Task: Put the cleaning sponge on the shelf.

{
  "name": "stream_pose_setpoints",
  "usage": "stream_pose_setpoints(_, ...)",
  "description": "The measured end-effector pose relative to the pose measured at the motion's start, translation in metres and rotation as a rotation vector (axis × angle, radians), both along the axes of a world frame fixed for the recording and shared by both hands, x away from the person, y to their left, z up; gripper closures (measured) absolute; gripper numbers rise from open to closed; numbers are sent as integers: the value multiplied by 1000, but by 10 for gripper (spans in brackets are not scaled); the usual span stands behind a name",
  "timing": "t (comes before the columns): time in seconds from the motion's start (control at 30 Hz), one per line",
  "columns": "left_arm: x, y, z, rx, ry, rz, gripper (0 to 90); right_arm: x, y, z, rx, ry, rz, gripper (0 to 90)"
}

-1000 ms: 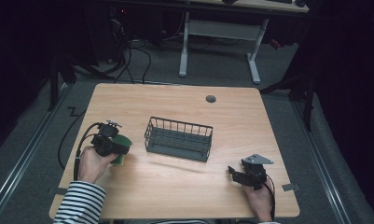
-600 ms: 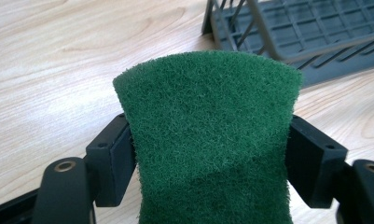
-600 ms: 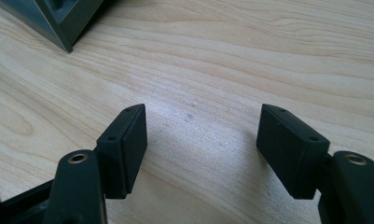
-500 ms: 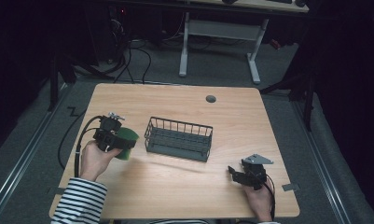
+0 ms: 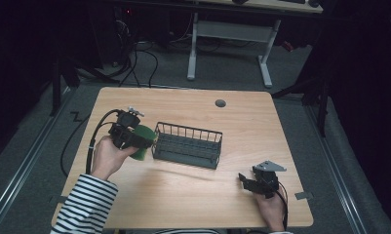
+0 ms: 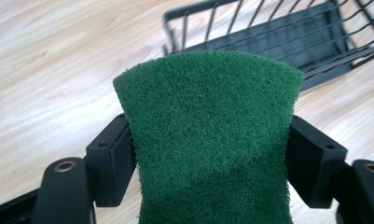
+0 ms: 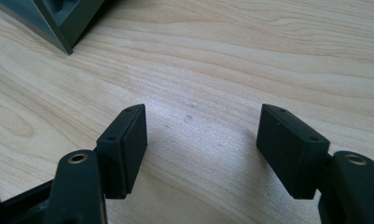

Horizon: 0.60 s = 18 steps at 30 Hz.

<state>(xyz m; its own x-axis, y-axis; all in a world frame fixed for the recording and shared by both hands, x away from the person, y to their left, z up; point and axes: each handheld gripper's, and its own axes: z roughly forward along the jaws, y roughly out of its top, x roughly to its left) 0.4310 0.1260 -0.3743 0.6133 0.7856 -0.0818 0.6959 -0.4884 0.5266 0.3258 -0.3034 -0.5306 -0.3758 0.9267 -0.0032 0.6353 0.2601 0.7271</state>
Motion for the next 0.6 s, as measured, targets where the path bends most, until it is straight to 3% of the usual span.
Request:
stream_pose_setpoints(0.33,14,-36,20,17,27,-76,274,0,1,0,-6,-1,3,329)
stream_pose_setpoints(0.6,36,-68,25,66,49,-106,274,0,1,0,-10,-1,5,322)
